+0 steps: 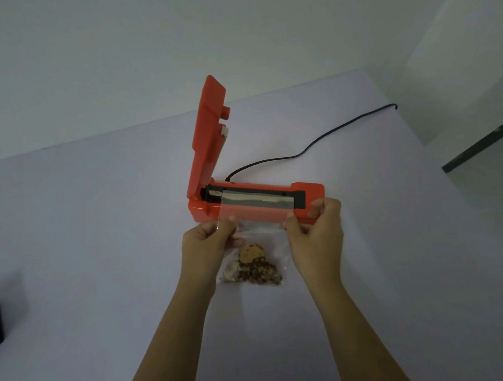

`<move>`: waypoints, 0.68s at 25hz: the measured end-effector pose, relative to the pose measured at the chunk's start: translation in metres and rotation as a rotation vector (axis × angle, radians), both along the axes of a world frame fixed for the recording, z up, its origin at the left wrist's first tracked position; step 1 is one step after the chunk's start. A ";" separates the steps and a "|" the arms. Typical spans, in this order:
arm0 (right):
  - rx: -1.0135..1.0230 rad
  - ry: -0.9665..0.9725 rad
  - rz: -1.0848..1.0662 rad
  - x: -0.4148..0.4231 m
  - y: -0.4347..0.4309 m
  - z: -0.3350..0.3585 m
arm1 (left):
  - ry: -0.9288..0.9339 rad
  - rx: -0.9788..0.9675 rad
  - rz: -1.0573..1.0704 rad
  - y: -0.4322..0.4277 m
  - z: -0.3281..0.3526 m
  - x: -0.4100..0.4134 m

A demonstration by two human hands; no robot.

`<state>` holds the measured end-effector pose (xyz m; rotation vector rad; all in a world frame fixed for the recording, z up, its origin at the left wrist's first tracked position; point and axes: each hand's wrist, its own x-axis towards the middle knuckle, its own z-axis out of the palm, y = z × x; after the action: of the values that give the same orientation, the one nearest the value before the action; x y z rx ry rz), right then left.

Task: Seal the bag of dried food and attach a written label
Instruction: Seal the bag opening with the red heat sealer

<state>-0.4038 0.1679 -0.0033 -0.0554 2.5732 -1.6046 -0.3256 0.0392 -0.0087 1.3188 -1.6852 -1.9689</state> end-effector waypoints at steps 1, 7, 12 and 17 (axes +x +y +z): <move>0.001 0.002 0.006 0.000 0.000 0.000 | -0.007 -0.001 -0.006 0.000 0.000 0.000; 0.027 0.009 0.074 -0.004 0.000 -0.003 | -0.028 0.020 0.003 -0.001 0.001 -0.001; 0.241 0.266 0.001 -0.014 0.012 0.027 | -0.030 0.022 0.022 0.000 0.004 0.001; -0.073 0.768 0.253 -0.041 -0.001 0.103 | -0.038 0.024 0.018 0.001 0.007 0.002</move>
<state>-0.4444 0.1665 0.0996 -1.1612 2.8174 -1.8190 -0.3235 0.0401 -0.0017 1.3830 -1.6658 -1.9722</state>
